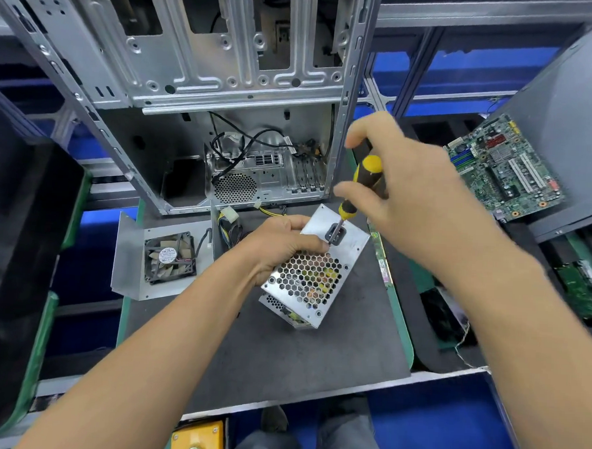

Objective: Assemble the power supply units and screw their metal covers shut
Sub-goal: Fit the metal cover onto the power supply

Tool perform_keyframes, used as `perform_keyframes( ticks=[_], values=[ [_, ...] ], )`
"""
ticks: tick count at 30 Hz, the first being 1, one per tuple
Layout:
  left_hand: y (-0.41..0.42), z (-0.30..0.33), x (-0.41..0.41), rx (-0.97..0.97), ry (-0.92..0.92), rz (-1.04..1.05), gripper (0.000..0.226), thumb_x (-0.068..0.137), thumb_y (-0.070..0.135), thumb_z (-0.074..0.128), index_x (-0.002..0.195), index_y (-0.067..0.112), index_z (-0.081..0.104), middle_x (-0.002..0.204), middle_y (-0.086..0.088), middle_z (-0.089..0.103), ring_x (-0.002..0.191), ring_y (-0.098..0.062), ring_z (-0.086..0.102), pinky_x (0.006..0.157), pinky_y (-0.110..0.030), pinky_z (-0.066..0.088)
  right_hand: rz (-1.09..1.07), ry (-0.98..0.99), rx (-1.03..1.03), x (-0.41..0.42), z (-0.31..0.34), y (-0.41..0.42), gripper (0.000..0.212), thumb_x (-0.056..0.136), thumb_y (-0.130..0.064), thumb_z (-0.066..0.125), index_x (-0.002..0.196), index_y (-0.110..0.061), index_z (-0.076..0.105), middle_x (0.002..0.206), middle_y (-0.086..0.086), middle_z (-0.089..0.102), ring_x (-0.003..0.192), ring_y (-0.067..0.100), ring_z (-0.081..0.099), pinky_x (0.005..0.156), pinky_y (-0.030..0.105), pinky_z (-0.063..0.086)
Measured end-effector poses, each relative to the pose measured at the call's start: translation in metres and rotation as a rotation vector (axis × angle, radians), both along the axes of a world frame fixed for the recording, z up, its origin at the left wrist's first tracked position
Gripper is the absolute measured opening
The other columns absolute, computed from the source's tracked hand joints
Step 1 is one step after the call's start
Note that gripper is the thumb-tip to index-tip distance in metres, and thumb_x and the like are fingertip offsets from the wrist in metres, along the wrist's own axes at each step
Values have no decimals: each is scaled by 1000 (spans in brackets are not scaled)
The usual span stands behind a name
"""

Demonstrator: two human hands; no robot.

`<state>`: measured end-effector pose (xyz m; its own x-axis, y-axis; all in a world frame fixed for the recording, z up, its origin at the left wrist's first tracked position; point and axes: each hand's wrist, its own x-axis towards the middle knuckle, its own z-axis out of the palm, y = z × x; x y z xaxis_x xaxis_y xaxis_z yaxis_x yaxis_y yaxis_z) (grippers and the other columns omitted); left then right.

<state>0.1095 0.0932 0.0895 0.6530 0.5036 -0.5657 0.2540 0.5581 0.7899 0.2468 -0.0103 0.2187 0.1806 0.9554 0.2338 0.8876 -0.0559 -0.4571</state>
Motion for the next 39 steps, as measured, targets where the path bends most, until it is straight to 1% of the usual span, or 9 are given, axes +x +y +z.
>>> perform_keyframes(
  ticks=[4, 8, 10, 15, 20, 25, 30, 35, 39],
  values=[
    [2, -3, 0, -5, 6, -2, 37, 76, -10, 73, 110, 4, 69, 90, -18, 75, 67, -25, 72, 57, -33, 59, -22, -417, -216, -4, 16, 5, 40, 94, -54, 54, 92, -19, 35, 77, 5, 48, 74, 33, 47, 67, 40, 42],
    [2, -4, -1, 12, 2, -6, 34, 76, -8, 75, 106, 6, 70, 88, -17, 76, 68, -24, 72, 57, -33, 58, 146, -238, -417, -2, 33, 6, 19, 97, -32, 57, 99, -22, 41, 99, -2, 40, 86, 23, 49, 78, 40, 41],
    [2, -4, 0, 12, 4, -10, 30, 76, -8, 74, 102, 7, 71, 87, -16, 75, 67, -24, 72, 57, -33, 58, 202, -316, -449, -3, 36, 6, 8, 98, -25, 55, 98, -25, 47, 99, -5, 38, 89, 21, 51, 77, 35, 41],
    [2, -5, -1, 19, 5, -12, 27, 77, -8, 73, 102, 4, 72, 87, -17, 75, 66, -23, 71, 57, -32, 58, 128, -810, -481, -19, 36, 8, 22, 106, -28, 43, 86, -24, 37, 72, 1, 28, 58, 21, 31, 59, 34, 35],
    [3, -5, -2, 30, 0, -2, 29, 77, -9, 73, 104, 3, 73, 88, -17, 76, 66, -21, 72, 56, -29, 57, 203, -560, -630, -7, 40, 9, 14, 102, -21, 50, 116, -18, 47, 107, 3, 35, 85, 27, 50, 76, 37, 44],
    [3, -5, -2, 31, 3, 11, 27, 77, -7, 74, 102, 5, 73, 86, -16, 76, 65, -21, 72, 54, -28, 57, 202, -885, -573, -16, 35, 9, 23, 107, -20, 35, 118, -15, 54, 87, 2, 38, 85, 29, 48, 70, 37, 41],
    [4, -7, -4, 35, -3, 3, 23, 79, -6, 73, 98, 7, 74, 84, -15, 76, 65, -21, 72, 54, -29, 57, 143, -527, -699, -10, 43, 4, 22, 100, -27, 54, 116, -14, 45, 120, 9, 41, 92, 29, 51, 78, 38, 42],
    [2, -5, -2, 26, -3, 5, 25, 79, -6, 72, 101, 6, 73, 84, -15, 76, 65, -21, 72, 54, -29, 56, 98, -767, -585, -21, 38, 15, 21, 105, -30, 42, 105, -11, 52, 101, 11, 49, 86, 30, 51, 70, 35, 35],
    [2, -4, -3, 24, 3, 23, 24, 78, -6, 74, 99, 6, 74, 81, -14, 76, 63, -20, 72, 51, -27, 55, 150, -580, -643, -22, 42, 16, 18, 100, -14, 47, 118, -10, 50, 115, 15, 46, 88, 29, 57, 70, 38, 47]
  ],
)
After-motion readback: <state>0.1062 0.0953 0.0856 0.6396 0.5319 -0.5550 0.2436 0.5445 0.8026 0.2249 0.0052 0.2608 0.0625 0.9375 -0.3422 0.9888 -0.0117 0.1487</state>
